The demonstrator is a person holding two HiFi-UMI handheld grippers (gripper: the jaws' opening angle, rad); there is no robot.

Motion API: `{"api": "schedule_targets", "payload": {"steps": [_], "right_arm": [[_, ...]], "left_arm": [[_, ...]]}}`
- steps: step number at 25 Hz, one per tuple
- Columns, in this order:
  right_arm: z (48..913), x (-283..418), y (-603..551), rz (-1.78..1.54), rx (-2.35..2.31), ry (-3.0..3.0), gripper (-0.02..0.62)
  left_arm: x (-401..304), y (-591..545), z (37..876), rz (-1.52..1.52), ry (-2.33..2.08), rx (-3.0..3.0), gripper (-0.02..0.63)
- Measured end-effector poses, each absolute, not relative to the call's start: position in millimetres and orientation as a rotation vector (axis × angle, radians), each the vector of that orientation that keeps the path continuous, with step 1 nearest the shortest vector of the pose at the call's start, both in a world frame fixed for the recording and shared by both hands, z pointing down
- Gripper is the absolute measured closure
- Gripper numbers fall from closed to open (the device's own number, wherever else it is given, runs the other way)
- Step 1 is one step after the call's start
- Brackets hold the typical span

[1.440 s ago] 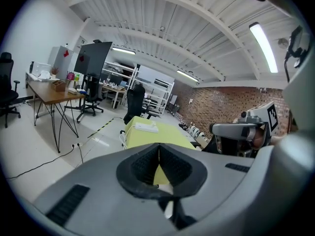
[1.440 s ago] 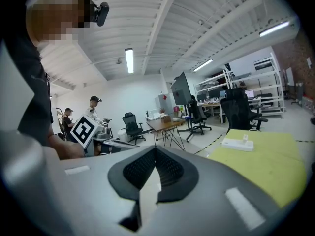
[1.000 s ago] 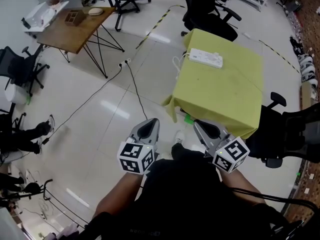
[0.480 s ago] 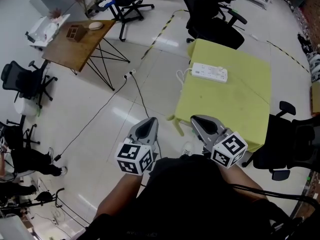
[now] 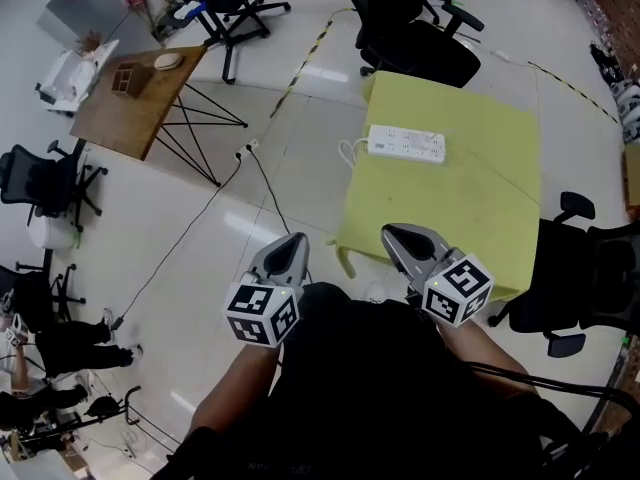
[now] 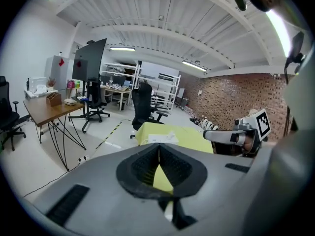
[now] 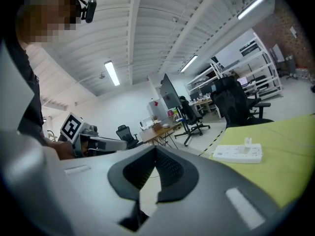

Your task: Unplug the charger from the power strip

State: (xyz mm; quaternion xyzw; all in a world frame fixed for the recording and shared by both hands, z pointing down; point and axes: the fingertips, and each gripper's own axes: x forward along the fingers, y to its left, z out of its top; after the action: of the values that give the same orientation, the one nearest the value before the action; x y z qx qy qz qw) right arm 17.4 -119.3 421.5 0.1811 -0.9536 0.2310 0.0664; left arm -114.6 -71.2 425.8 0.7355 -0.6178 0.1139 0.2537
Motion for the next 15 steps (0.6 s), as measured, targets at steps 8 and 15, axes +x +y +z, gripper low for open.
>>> {"api": "schedule_targets", "payload": {"steps": [8, 15], "right_arm": [[442.0, 22.4, -145.7, 0.774, 0.715, -2.807, 0.592], [450.9, 26.8, -199.3, 0.789, 1.003, -2.7, 0.592]], "left_arm": [[-114.6, -121.4, 434.4, 0.362, -1.542, 2.071, 0.598], [-116.3, -189.8, 448.7, 0.415, -1.316, 2.226, 0.598]]}}
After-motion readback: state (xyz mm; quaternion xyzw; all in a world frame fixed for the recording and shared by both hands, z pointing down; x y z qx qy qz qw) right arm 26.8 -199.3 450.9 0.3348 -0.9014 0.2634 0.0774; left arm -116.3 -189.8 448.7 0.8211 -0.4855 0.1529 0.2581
